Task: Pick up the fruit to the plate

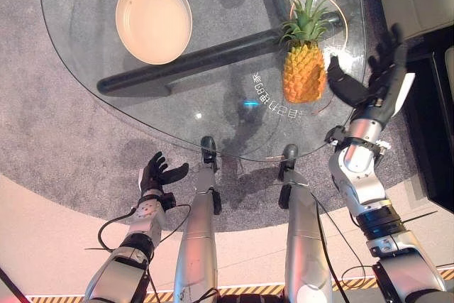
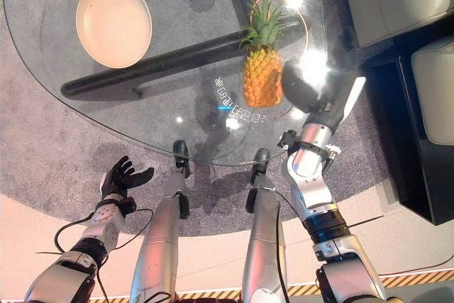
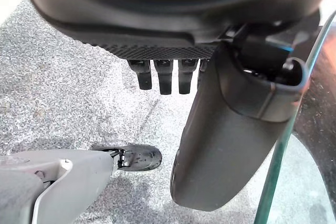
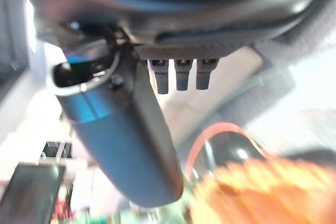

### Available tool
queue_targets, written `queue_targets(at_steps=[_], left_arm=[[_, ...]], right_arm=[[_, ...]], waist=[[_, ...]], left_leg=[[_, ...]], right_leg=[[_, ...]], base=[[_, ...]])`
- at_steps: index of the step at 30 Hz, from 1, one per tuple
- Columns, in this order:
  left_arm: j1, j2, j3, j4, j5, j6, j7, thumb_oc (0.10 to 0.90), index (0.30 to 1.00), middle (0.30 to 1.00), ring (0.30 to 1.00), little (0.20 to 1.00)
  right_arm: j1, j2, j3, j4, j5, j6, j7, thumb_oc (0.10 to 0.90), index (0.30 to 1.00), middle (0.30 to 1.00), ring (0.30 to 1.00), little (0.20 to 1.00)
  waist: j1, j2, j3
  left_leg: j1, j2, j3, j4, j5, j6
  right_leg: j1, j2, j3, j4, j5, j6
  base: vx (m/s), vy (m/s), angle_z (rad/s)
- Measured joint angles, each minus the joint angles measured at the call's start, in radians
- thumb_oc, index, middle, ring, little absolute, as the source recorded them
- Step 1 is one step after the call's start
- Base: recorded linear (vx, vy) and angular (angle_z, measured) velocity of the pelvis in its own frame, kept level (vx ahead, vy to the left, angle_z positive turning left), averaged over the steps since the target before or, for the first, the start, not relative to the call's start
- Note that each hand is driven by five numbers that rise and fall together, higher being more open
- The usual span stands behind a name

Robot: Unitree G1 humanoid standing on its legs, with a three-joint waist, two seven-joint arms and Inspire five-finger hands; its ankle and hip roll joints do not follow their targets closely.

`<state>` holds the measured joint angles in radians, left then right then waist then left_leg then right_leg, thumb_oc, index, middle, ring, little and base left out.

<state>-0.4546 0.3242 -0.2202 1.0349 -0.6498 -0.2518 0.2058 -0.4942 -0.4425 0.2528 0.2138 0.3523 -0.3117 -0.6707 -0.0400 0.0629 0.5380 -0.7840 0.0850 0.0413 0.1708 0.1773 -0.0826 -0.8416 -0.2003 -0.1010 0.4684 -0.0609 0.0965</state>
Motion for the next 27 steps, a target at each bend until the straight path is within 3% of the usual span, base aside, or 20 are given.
queue_targets(at_steps=[7,15,27], left_arm=[[0.033,-0.009,0.000,0.001,0.000,-0.003,0.000,0.800,0.900,0.900,0.900,0.900],[0.034,-0.013,-0.001,0.001,0.000,-0.006,0.000,0.800,0.900,0.900,0.900,0.900],[0.034,-0.013,-0.004,0.002,0.000,-0.006,0.000,0.800,0.900,0.900,0.900,0.900]], right_arm=[[0.034,0.010,0.064,-0.006,0.000,0.065,0.062,0.800,0.900,0.900,0.900,0.900],[0.033,0.006,0.070,-0.047,0.002,0.088,0.066,0.800,0.900,0.900,0.900,0.900],[0.024,-0.003,0.090,-0.047,0.003,0.148,0.063,0.800,0.900,0.900,0.900,0.900]], waist=[[-0.015,0.000,0.000],[-0.014,0.000,0.000],[0.007,0.001,0.000]], left_leg=[[0.032,-0.002,0.009,-0.018,-0.001,0.002],[0.033,-0.002,0.012,-0.023,0.000,0.000],[0.058,-0.003,0.017,-0.031,0.001,0.000]], right_leg=[[0.019,-0.003,0.005,-0.002,0.000,0.001],[0.017,-0.004,0.005,-0.002,-0.004,0.002],[0.036,-0.006,0.005,0.001,-0.005,0.004]], base=[[0.00,0.004,0.00],[0.00,0.000,0.00],[0.00,0.000,0.00]])
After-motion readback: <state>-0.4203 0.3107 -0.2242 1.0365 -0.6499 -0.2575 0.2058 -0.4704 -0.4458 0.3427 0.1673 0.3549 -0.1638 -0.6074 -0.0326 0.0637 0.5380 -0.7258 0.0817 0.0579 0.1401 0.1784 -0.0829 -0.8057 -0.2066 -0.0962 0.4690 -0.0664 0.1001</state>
